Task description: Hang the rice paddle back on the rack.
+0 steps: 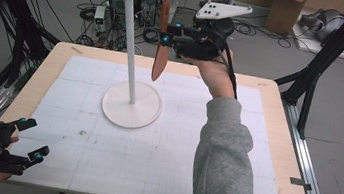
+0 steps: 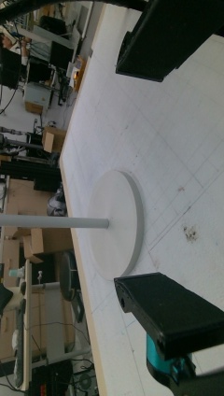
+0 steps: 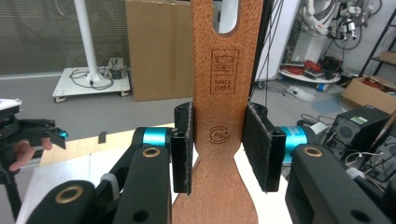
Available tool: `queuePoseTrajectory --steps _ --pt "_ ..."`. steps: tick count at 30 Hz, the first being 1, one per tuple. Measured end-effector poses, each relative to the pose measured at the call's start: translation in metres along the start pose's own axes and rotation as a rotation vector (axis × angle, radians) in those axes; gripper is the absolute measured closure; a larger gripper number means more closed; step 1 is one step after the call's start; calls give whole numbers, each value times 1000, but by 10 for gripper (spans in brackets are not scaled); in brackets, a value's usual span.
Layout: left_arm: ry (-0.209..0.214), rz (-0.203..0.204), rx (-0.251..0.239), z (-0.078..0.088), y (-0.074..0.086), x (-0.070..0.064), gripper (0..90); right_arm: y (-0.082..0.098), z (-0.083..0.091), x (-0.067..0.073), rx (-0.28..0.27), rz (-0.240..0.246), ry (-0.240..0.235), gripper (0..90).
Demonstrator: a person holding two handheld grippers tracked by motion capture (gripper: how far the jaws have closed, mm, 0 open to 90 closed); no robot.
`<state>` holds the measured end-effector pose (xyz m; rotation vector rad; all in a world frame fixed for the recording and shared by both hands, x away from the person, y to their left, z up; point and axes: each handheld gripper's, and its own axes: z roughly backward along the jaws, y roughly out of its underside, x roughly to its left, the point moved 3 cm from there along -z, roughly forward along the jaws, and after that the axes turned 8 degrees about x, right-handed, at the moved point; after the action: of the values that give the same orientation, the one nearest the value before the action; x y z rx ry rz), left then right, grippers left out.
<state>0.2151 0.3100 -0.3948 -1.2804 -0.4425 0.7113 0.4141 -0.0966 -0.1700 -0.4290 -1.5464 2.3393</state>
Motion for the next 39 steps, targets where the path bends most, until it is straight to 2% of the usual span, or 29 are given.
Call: queuePoseTrajectory --steps 13,21,39 --pt "-11 8 -9 6 1 2 18 -13 -22 0 3 -13 23 652" --pt "-31 15 -22 14 1 4 18 -20 -33 4 -4 -12 13 652" --pt "-33 20 -22 16 2 5 18 -25 -38 5 -10 -6 29 652"
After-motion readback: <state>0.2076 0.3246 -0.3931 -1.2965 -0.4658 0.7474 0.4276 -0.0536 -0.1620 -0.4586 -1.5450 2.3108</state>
